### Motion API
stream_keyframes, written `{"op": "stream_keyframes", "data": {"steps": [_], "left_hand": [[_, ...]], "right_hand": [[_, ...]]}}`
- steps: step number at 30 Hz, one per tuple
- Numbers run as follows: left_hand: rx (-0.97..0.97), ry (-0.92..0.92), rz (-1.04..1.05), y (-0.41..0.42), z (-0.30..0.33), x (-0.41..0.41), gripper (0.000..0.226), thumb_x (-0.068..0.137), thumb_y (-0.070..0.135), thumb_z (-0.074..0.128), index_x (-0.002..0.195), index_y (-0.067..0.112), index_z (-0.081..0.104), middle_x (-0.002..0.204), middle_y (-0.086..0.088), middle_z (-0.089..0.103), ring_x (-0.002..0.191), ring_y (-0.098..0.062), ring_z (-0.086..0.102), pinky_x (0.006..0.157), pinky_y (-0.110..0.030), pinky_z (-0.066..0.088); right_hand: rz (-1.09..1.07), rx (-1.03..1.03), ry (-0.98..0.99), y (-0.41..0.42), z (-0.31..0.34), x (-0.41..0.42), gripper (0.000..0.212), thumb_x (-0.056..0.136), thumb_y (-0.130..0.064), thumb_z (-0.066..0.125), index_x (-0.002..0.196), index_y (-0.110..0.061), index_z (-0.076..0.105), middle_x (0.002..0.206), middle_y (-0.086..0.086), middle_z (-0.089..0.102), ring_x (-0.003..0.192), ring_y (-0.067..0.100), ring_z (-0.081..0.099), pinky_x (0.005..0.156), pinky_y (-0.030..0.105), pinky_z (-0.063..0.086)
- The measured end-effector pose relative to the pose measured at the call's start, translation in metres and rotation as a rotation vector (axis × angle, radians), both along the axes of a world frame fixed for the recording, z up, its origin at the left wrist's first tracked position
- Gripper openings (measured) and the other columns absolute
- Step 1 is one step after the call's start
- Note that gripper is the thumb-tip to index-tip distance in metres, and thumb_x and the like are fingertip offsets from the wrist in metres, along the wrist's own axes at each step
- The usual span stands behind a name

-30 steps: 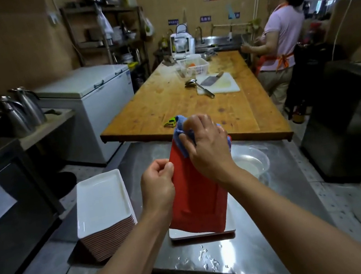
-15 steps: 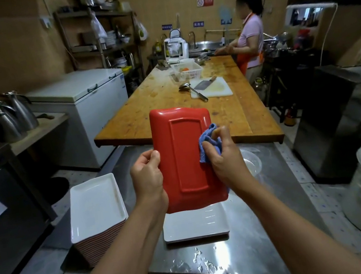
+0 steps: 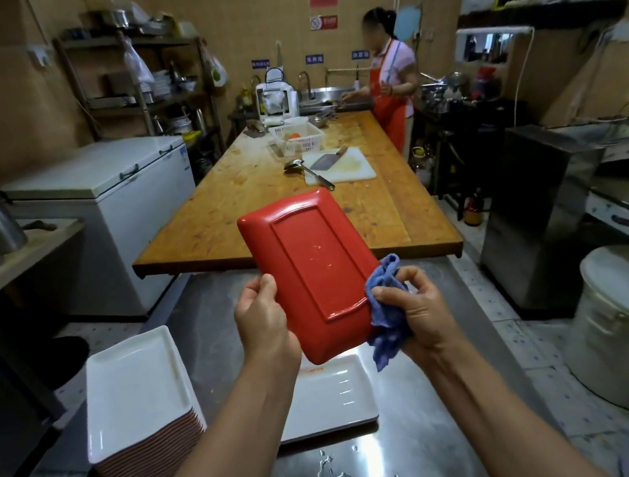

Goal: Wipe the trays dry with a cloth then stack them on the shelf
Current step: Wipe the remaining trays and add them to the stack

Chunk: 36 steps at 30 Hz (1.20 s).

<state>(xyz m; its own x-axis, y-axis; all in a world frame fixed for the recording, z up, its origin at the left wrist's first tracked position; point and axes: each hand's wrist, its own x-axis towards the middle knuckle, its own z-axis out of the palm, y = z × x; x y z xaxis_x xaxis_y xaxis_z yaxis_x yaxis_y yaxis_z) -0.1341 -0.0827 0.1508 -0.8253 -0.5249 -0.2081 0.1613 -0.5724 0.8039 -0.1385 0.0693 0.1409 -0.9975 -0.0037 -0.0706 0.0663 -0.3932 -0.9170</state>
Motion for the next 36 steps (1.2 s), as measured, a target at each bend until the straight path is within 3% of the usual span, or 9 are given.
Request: {"op": "stream_keyframes", "data": {"steps": [4,9,12,15,19,22,26,34,36], "left_hand": [[-0.287,-0.073,-0.309,-0.027,-0.002,0.005,0.009,0.093,0.027,0.053,0.095,0.019,0.056,0.088,-0.002,0.067,0.068,-0.012,0.067,0.058,-0.028,0.052],[-0.539,-0.138,-0.473,-0.081,0.038,-0.007,0.053,0.084,0.057,0.048,0.118,0.018,0.056,0.095,-0.003,0.065,0.079,-0.017,0.062,0.084,-0.040,0.044],[-0.483,-0.116,-0.796,-0.093,0.067,-0.010,0.058,0.078,0.058,0.048,0.110,0.011,0.062,0.079,-0.007,0.067,0.064,-0.018,0.065,0.062,-0.031,0.055],[-0.485,-0.128,-0.942,-0.090,0.075,-0.009,0.056,0.081,0.044,0.054,0.120,0.005,0.058,0.093,-0.014,0.068,0.073,-0.023,0.069,0.062,-0.034,0.059],[-0.527,-0.117,-0.795,-0.089,0.057,-0.007,0.044,0.084,0.025,0.057,0.123,0.006,0.056,0.099,-0.018,0.064,0.067,-0.021,0.067,0.064,-0.034,0.058],[-0.503,-0.099,-0.674,-0.088,0.043,-0.004,0.029,0.092,0.019,0.052,0.118,0.007,0.059,0.096,-0.019,0.066,0.065,-0.021,0.067,0.064,-0.034,0.058],[-0.487,-0.089,-0.525,-0.083,0.031,-0.003,0.019,0.094,0.014,0.051,0.108,0.008,0.061,0.088,-0.015,0.067,0.062,-0.020,0.065,0.060,-0.031,0.057],[-0.519,-0.029,-0.368,-0.070,0.023,-0.009,0.012,0.091,0.011,0.055,0.102,0.011,0.059,0.084,-0.008,0.067,0.066,-0.017,0.064,0.059,-0.029,0.053],[-0.508,-0.005,-0.345,-0.069,0.022,-0.009,0.007,0.090,0.013,0.056,0.095,0.014,0.060,0.083,-0.007,0.067,0.066,-0.015,0.065,0.061,-0.029,0.053]], "right_hand": [[0.089,-0.067,-0.006,0.015,0.002,-0.013,0.025,0.083,0.014,0.049,0.079,-0.011,0.050,0.076,0.012,0.056,0.058,0.021,0.056,0.045,0.027,0.051],[0.368,-0.085,0.019,0.038,0.006,-0.026,0.031,0.073,0.002,0.051,0.103,-0.005,0.055,0.092,0.017,0.061,0.069,0.025,0.064,0.059,0.034,0.057],[0.468,-0.074,0.027,0.042,0.010,-0.035,0.040,0.072,0.003,0.050,0.112,-0.002,0.054,0.090,0.016,0.065,0.065,0.023,0.067,0.057,0.032,0.058],[0.483,-0.021,0.029,0.040,0.015,-0.043,0.037,0.070,0.003,0.052,0.106,-0.003,0.055,0.084,0.013,0.066,0.061,0.020,0.066,0.056,0.030,0.057],[0.359,0.058,0.090,0.028,0.020,-0.051,0.024,0.074,0.007,0.057,0.091,-0.008,0.062,0.077,0.010,0.067,0.059,0.016,0.065,0.055,0.026,0.056],[0.186,0.473,0.249,0.013,0.016,-0.051,0.019,0.086,0.001,0.057,0.085,-0.018,0.062,0.091,0.008,0.064,0.075,0.015,0.061,0.067,0.028,0.051],[-0.052,0.936,0.560,-0.008,0.001,-0.037,0.023,0.088,-0.001,0.054,0.109,-0.009,0.059,0.120,0.009,0.057,0.111,0.022,0.050,0.097,0.032,0.037],[0.060,0.959,0.733,-0.061,0.005,-0.018,0.031,0.096,-0.006,0.046,0.124,-0.010,0.059,0.135,0.008,0.054,0.129,0.016,0.041,0.110,0.012,0.015],[0.070,0.895,0.729,-0.070,0.020,-0.026,0.031,0.095,-0.003,0.047,0.120,-0.010,0.063,0.127,0.008,0.059,0.123,0.021,0.048,0.112,0.029,0.026]]}}
